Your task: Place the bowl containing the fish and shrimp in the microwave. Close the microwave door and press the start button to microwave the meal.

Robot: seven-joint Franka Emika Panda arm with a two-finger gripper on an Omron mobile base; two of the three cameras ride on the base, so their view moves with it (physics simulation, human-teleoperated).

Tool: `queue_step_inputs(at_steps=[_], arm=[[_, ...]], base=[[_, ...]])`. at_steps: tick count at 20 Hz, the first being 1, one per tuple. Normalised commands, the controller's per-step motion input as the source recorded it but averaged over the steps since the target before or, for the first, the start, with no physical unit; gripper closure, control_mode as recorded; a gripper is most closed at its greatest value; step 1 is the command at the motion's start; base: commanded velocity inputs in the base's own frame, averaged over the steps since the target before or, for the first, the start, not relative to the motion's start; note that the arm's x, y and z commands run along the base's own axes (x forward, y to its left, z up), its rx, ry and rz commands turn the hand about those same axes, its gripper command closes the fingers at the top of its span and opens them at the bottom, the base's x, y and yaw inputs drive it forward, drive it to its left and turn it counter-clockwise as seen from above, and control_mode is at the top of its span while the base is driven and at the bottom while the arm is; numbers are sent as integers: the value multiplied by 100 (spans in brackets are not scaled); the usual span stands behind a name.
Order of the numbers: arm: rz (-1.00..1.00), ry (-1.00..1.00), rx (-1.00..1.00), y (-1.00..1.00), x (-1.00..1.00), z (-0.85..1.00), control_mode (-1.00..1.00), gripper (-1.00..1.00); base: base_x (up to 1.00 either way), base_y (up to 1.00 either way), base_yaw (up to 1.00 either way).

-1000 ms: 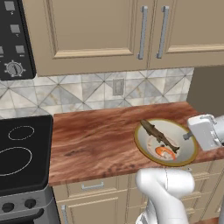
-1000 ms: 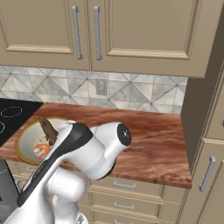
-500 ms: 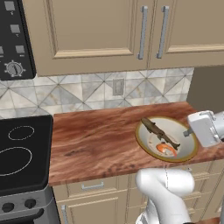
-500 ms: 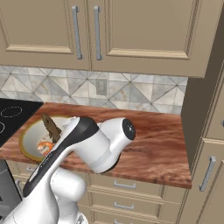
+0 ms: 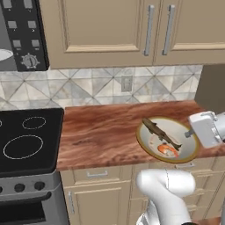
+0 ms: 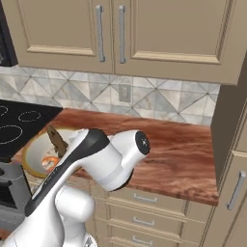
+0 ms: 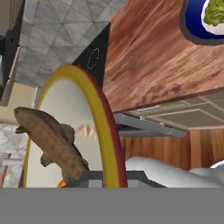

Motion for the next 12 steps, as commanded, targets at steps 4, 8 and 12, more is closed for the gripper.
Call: queue_step_inputs(at_steps=[4, 8, 12], arm=[[0, 0, 0, 0, 0, 0, 100, 100], [0, 0, 0, 0, 0, 0, 100, 100], [0, 0, 0, 0, 0, 0, 100, 100]], base=[[-58, 26, 38], [-18, 60, 42], [2, 85, 41]])
